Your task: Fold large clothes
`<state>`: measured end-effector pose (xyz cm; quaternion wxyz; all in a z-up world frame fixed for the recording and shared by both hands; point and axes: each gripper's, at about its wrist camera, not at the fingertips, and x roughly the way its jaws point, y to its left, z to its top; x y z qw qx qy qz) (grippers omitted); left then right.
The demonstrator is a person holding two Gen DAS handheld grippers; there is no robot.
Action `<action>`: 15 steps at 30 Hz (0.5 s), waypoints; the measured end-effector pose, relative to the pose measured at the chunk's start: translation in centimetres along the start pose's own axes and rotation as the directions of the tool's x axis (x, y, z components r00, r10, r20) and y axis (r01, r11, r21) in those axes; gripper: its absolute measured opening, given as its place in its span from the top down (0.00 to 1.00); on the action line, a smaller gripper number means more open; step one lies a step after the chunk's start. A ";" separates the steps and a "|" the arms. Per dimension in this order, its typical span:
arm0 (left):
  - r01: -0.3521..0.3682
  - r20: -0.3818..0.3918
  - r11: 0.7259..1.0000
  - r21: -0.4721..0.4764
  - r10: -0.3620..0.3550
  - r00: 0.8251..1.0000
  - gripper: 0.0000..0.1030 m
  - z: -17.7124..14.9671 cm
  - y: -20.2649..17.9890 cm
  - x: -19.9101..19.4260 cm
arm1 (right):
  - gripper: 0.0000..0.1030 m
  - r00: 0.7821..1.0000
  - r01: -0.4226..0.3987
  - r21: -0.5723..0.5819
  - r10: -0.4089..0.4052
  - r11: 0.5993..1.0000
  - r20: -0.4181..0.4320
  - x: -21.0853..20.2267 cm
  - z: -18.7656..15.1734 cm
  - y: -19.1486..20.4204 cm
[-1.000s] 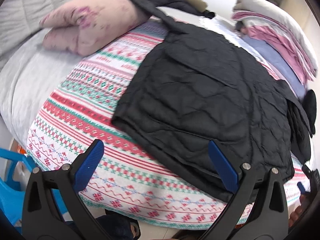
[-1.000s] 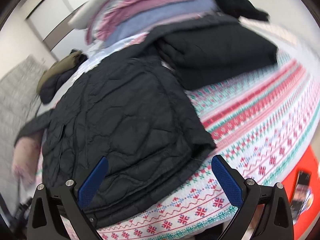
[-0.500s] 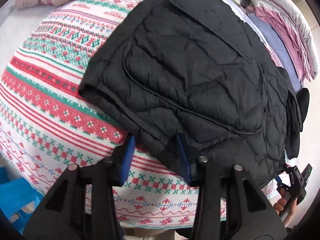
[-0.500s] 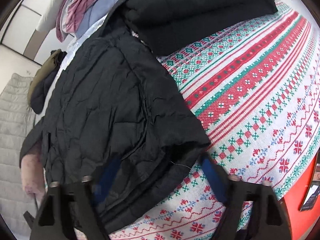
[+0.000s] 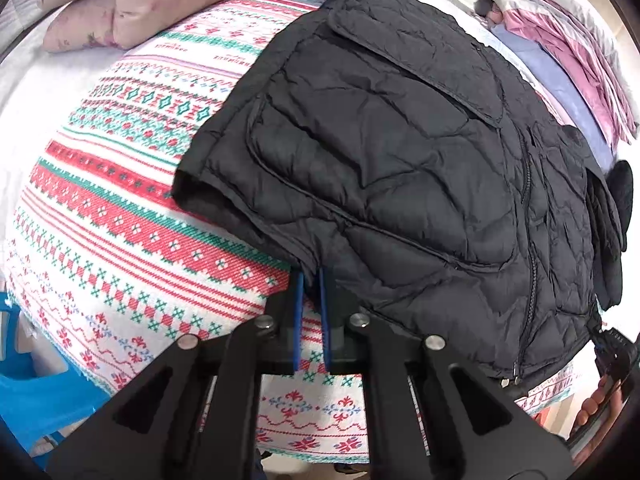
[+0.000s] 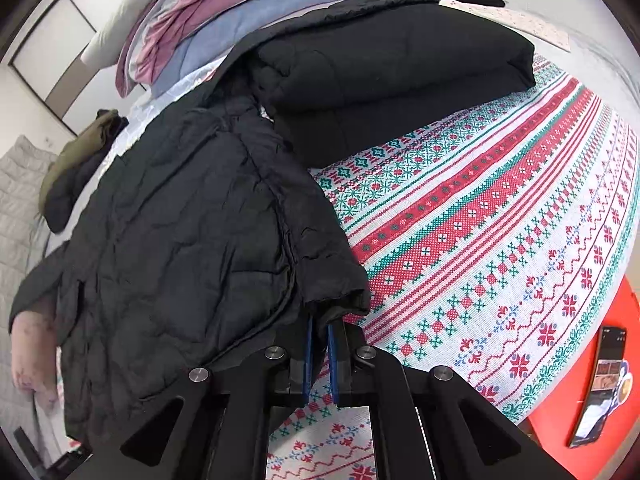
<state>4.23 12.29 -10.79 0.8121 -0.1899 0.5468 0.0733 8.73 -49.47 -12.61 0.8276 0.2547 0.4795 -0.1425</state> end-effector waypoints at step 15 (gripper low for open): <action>-0.057 0.324 0.994 -0.094 0.085 0.942 0.32 3.0 -1.8 -9.3 | 0.37 0.957 0.065 -0.002 -0.062 0.998 0.284 -3.4 0.7 2.8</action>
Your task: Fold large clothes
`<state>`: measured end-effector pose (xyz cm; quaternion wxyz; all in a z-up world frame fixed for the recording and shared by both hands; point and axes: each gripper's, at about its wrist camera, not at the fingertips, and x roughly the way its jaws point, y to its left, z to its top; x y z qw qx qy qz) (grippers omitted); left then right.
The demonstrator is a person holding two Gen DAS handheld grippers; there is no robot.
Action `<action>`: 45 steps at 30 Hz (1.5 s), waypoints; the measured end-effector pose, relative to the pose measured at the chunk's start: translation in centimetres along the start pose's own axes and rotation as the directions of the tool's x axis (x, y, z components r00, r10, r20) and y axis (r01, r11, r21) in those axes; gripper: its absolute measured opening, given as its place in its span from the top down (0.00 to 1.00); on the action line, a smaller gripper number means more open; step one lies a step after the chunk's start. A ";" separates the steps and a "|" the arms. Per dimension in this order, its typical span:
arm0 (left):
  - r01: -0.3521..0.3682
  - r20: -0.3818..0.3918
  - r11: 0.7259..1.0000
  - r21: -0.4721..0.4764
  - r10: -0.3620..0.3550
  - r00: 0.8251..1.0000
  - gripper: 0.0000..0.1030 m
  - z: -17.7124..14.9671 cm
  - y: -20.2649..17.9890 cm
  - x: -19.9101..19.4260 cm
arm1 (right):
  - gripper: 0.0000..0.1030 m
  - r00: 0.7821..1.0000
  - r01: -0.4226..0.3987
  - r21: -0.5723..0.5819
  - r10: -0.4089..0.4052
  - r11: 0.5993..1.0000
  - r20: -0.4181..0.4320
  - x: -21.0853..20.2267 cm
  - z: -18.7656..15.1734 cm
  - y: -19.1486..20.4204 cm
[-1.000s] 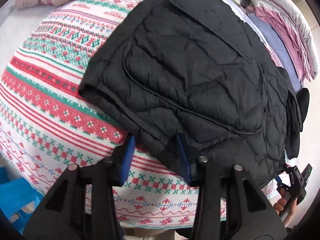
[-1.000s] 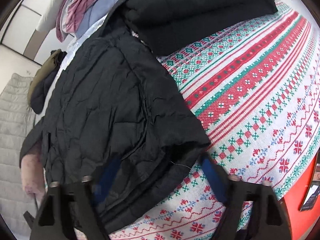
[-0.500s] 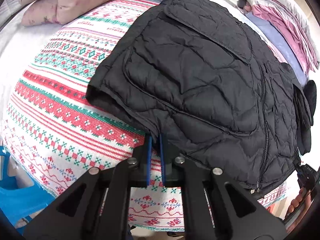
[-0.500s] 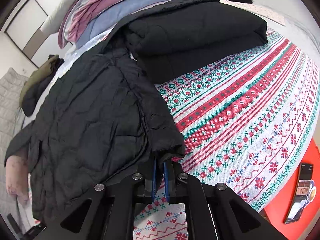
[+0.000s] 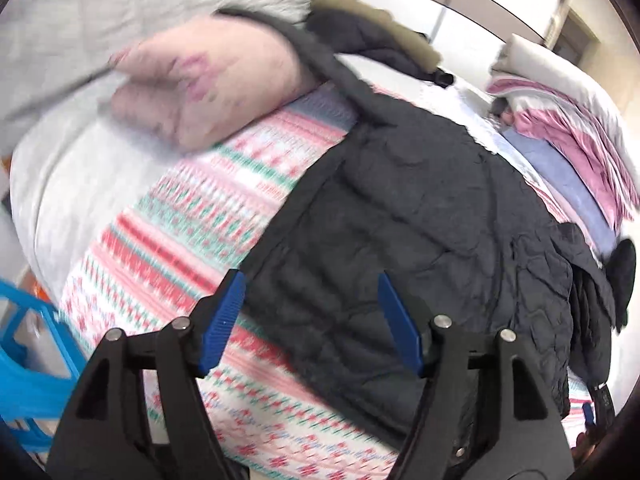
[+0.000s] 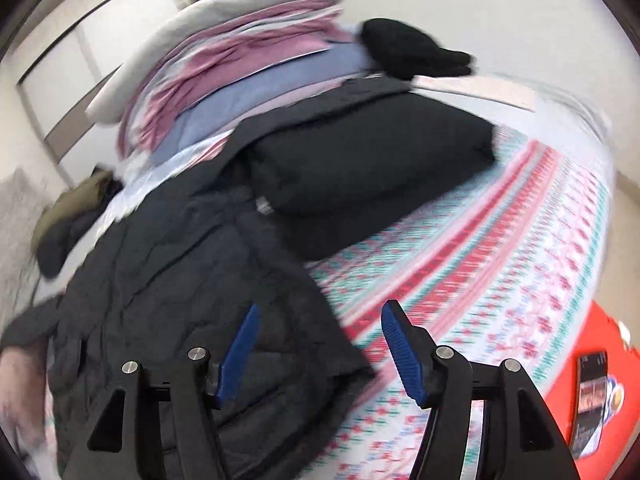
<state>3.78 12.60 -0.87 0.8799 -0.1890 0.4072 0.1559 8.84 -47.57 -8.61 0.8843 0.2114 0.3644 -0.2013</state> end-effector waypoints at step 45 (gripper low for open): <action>0.081 -0.161 0.985 0.151 -0.057 0.985 0.05 5.6 -11.8 17.7 | 0.79 0.995 0.012 0.442 0.032 0.897 -0.092 25.5 27.1 -4.7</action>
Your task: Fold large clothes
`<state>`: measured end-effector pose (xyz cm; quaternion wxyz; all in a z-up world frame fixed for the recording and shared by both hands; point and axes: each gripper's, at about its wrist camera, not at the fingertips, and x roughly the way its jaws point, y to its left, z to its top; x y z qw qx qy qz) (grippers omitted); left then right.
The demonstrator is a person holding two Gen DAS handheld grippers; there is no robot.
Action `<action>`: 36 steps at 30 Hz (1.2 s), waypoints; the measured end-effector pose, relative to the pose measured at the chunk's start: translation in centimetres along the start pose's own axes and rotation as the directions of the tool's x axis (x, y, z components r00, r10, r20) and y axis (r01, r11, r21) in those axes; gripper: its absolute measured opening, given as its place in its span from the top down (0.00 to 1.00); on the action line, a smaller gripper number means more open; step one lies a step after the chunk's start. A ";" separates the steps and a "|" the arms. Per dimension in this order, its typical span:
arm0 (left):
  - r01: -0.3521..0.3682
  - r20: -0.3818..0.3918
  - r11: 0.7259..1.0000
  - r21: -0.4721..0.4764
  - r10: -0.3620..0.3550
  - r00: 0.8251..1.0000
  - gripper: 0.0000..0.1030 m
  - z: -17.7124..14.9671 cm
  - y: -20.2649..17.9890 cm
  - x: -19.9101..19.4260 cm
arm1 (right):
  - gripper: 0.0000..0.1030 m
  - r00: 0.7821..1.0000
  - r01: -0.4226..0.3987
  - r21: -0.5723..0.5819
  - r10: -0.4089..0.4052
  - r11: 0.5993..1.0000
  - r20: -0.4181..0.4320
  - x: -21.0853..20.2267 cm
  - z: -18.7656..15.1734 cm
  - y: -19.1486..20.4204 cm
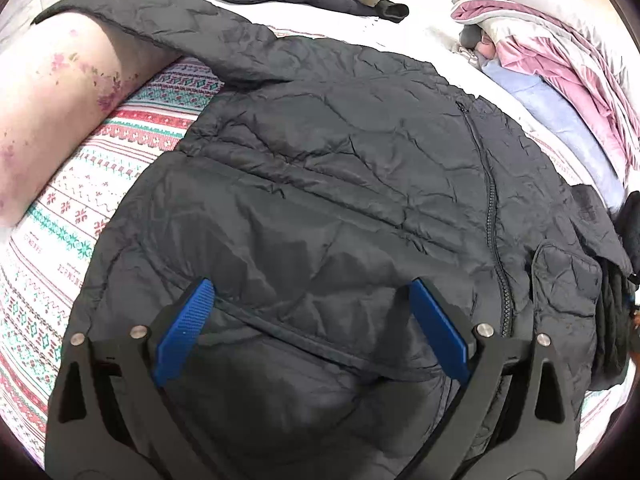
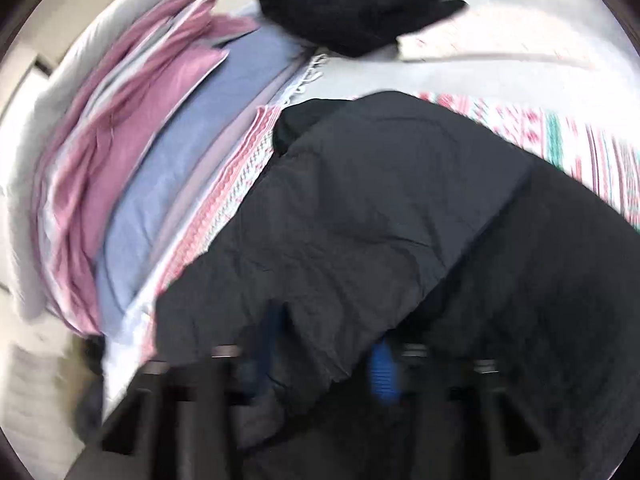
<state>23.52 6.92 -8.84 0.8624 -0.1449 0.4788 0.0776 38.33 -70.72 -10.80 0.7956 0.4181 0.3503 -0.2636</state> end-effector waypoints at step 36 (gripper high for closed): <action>0.061 0.009 0.982 -0.177 -0.060 0.998 0.05 2.0 5.6 -0.6 | 0.59 0.990 0.139 -0.988 0.026 -0.061 0.138 3.0 -49.2 32.3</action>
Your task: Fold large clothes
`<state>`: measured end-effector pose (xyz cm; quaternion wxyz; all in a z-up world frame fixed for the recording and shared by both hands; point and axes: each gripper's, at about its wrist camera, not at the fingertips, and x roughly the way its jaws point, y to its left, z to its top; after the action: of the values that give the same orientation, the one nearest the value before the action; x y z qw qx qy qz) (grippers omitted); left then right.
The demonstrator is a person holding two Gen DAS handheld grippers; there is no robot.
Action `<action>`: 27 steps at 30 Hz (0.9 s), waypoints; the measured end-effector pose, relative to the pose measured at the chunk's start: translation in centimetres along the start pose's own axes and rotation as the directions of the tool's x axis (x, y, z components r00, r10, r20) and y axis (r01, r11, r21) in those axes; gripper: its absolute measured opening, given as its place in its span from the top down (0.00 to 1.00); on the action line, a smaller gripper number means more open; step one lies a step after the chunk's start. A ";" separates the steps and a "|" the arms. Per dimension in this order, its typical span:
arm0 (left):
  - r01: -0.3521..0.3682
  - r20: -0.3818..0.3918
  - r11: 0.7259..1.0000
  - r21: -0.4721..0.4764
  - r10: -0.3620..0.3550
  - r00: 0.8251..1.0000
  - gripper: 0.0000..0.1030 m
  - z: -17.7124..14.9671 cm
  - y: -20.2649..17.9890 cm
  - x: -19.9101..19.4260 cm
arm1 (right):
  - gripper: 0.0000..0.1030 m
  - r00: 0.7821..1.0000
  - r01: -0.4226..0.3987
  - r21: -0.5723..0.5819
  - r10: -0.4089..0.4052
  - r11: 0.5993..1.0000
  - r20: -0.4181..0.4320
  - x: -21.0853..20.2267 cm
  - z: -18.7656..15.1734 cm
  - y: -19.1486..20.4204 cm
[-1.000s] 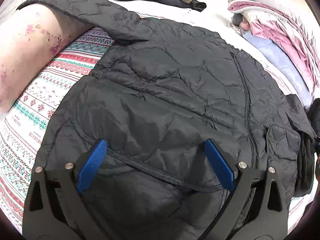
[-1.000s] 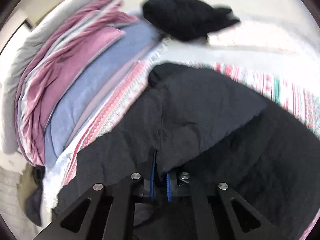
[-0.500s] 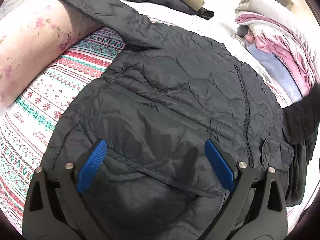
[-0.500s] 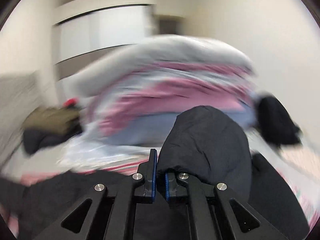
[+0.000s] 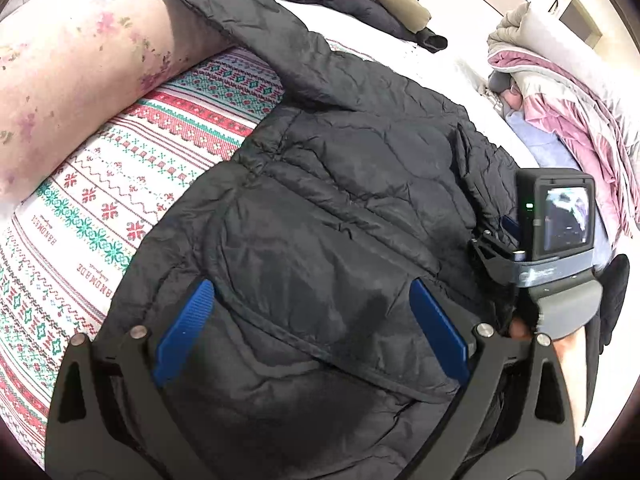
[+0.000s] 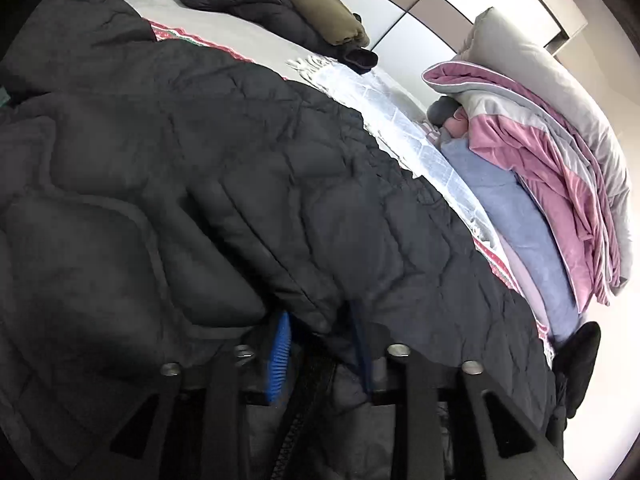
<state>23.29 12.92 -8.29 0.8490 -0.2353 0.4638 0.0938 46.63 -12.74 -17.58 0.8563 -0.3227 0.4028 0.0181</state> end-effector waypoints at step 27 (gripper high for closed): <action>-0.039 0.152 0.999 -0.019 0.041 0.987 0.05 2.6 3.7 -5.7 | 0.17 0.954 -0.262 0.536 0.300 0.803 0.016 -17.8 -14.0 -10.1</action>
<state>20.69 17.79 -3.54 0.8781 -0.2246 0.4013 0.1323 28.06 -24.57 -6.21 0.8851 -0.0102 0.4649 0.0212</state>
